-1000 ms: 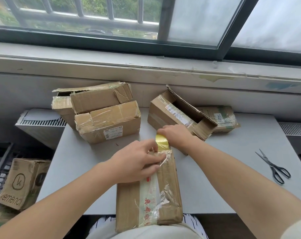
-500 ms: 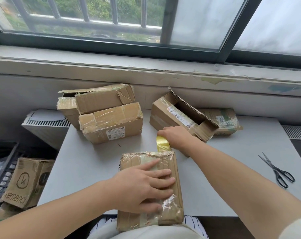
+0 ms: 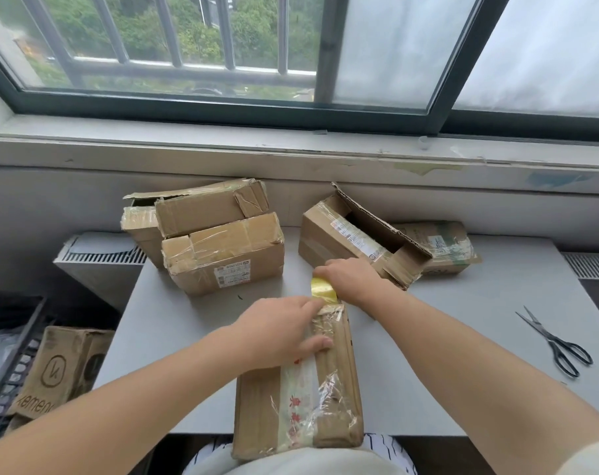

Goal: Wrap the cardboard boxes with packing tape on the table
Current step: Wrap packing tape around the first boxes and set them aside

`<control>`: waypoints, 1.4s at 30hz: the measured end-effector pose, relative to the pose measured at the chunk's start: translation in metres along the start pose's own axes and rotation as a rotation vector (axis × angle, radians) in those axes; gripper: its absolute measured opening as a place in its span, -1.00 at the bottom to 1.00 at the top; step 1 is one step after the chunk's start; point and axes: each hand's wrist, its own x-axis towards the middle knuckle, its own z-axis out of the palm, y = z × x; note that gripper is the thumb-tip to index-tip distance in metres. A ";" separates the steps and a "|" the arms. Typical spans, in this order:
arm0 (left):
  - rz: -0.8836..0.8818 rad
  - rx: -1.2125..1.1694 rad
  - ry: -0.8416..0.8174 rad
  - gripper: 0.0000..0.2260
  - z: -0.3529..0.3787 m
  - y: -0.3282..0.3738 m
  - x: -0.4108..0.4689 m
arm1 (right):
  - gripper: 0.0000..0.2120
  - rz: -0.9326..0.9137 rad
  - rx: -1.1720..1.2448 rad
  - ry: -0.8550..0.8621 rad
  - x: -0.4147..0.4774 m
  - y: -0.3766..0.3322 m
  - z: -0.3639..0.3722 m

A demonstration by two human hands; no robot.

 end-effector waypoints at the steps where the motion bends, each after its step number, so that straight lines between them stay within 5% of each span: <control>1: -0.011 -0.018 -0.003 -0.34 0.001 -0.002 0.001 | -0.60 0.002 0.023 -0.008 0.000 0.001 0.000; 5: -0.084 -0.053 0.037 -0.32 -0.003 -0.005 0.009 | -0.51 0.027 0.065 0.018 -0.003 0.004 0.000; 9: -0.056 -0.120 0.073 -0.17 -0.003 -0.006 0.003 | -0.69 0.124 0.174 0.129 -0.008 0.009 -0.009; 13: -0.005 -0.251 0.144 -0.20 -0.009 -0.014 -0.007 | -0.67 0.184 0.225 0.298 -0.018 0.021 -0.040; 18: 0.138 -0.415 0.313 -0.22 -0.028 -0.029 -0.015 | -0.60 0.093 0.242 0.535 -0.026 0.023 -0.086; 28: 0.122 -0.620 0.521 -0.08 -0.015 -0.052 -0.039 | -0.72 -0.062 0.138 0.780 -0.042 -0.008 -0.148; 35: 0.060 -0.623 0.613 -0.12 0.031 -0.084 -0.044 | -0.67 -0.104 0.035 0.599 -0.050 -0.035 -0.149; 42: -0.153 -0.911 0.392 -0.42 0.078 -0.073 -0.060 | -0.64 -0.142 0.024 0.449 -0.039 -0.063 -0.120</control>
